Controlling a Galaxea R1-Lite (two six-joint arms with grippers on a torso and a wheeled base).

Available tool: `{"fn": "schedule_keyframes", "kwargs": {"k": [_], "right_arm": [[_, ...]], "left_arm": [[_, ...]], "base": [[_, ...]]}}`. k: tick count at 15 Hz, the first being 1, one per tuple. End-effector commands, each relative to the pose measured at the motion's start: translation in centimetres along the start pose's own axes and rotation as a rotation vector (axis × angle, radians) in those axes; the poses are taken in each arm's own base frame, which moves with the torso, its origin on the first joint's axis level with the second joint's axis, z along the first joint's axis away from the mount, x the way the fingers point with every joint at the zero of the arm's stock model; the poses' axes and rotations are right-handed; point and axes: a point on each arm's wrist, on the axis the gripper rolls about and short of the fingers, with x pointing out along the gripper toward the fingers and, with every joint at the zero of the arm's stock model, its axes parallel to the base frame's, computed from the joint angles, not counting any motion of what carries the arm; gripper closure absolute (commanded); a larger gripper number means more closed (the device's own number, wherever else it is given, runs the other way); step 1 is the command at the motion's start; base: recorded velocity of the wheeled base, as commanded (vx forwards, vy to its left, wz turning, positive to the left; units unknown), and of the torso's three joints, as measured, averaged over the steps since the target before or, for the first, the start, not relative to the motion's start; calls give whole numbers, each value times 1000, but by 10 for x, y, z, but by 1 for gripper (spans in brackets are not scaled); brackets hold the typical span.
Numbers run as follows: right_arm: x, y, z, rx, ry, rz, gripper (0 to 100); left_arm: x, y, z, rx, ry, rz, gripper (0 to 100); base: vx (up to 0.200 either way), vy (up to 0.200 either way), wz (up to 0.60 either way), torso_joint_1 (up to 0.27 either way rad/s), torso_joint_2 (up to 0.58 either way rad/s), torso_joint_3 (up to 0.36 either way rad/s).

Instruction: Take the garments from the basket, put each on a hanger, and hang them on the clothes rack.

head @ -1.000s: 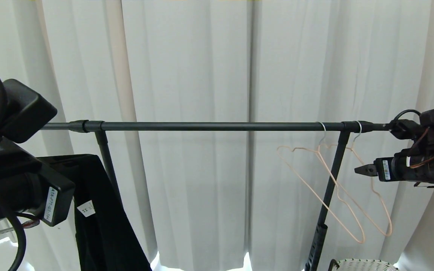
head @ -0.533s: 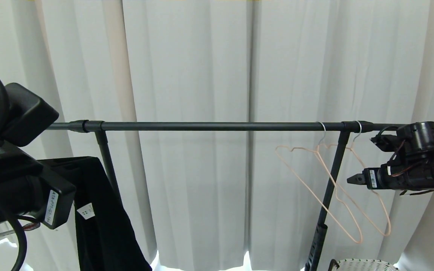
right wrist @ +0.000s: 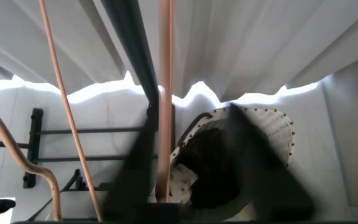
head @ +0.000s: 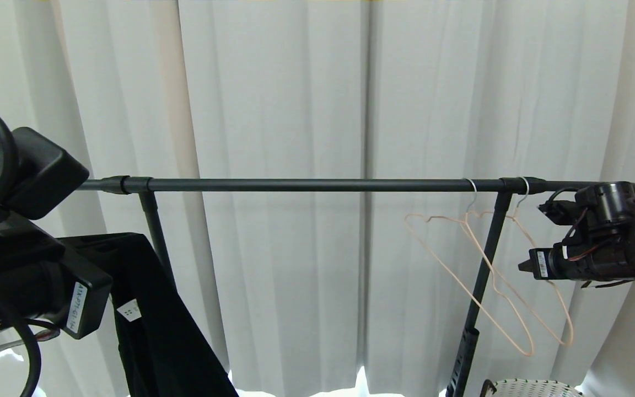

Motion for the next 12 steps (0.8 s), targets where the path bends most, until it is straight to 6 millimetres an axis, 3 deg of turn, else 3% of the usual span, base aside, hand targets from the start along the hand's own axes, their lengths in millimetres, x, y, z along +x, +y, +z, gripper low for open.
{"fn": "schedule_keyframes", "kwargs": {"k": [1, 5, 12], "right_arm": [[-1, 1, 0, -2, 1, 2, 100], [-2, 6, -3, -11, 6, 12, 100], [-38, 10, 6, -19, -96, 26, 100]], "left_arm": [[-1, 0, 0, -1, -3, 1, 100], [-1, 0, -1, 0, -1, -1, 100], [-5, 1, -1, -2, -15, 3, 100]], "base": [[0, 0, 0, 0, 0, 0], [0, 0, 0, 0, 0, 0], [0, 0, 0, 0, 0, 0]]}}
